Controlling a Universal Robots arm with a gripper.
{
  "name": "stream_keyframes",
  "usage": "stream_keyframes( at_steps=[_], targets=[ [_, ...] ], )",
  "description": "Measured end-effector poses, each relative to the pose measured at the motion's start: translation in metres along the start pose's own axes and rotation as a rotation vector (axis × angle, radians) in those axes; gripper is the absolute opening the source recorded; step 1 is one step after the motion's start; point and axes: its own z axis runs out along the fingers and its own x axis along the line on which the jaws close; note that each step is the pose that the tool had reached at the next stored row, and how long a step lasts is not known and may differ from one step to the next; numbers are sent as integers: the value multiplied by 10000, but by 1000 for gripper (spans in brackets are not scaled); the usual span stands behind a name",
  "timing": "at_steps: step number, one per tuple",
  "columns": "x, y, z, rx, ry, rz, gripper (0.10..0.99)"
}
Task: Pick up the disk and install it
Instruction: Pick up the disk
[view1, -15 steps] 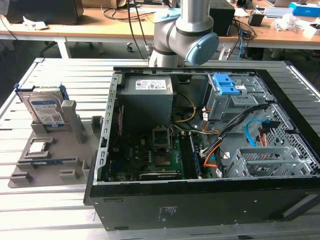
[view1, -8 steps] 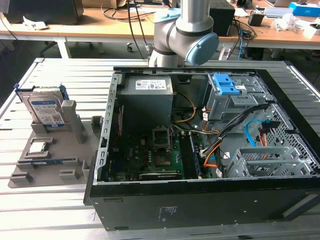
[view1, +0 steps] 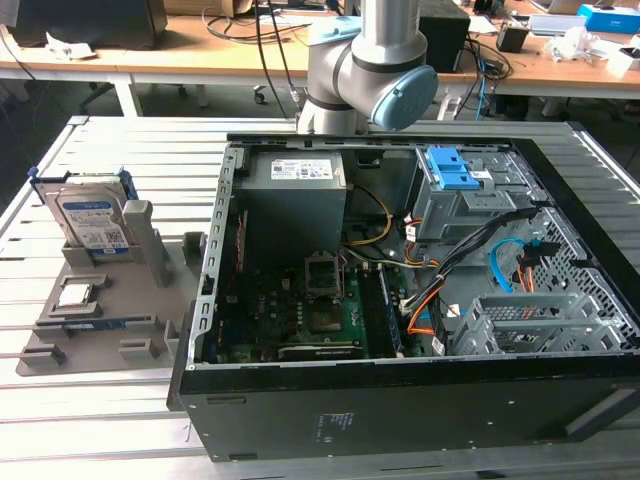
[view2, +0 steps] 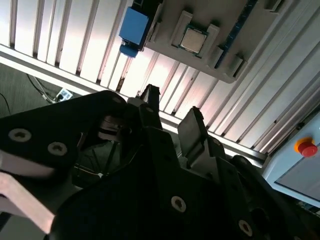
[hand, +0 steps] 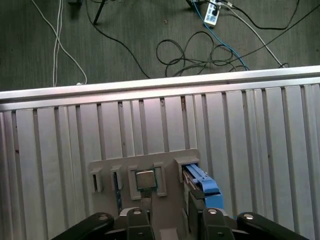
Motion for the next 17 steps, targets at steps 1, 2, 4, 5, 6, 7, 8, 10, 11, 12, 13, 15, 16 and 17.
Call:
stream_keyframes(
  at_steps=[1, 2, 4, 5, 6, 7, 8, 10, 11, 12, 13, 15, 16, 17],
  targets=[
    [0, 0, 0, 0, 0, -3, 482],
    [0, 0, 0, 0, 0, -5, 482],
    [-25, -9, 0, 0, 0, -18, 482],
    [-41, -16, 0, -1, 1, -31, 482],
    [-71, -31, 0, -1, 2, -53, 482],
    [-103, -48, 1, -1, 2, -80, 482],
    [-123, -57, 1, -1, 2, -105, 482],
    [-159, -75, 0, -3, 5, -152, 482],
    [-173, -81, 0, -3, 6, -174, 482],
    [-194, -90, 1, -4, 6, -206, 482],
    [-210, -97, 1, -3, 7, -231, 482],
    [-243, -112, 2, -3, 8, -281, 482],
    [-270, -124, 1, -6, 11, -322, 482],
    [-295, -135, 1, -7, 11, -359, 482]
  ],
)
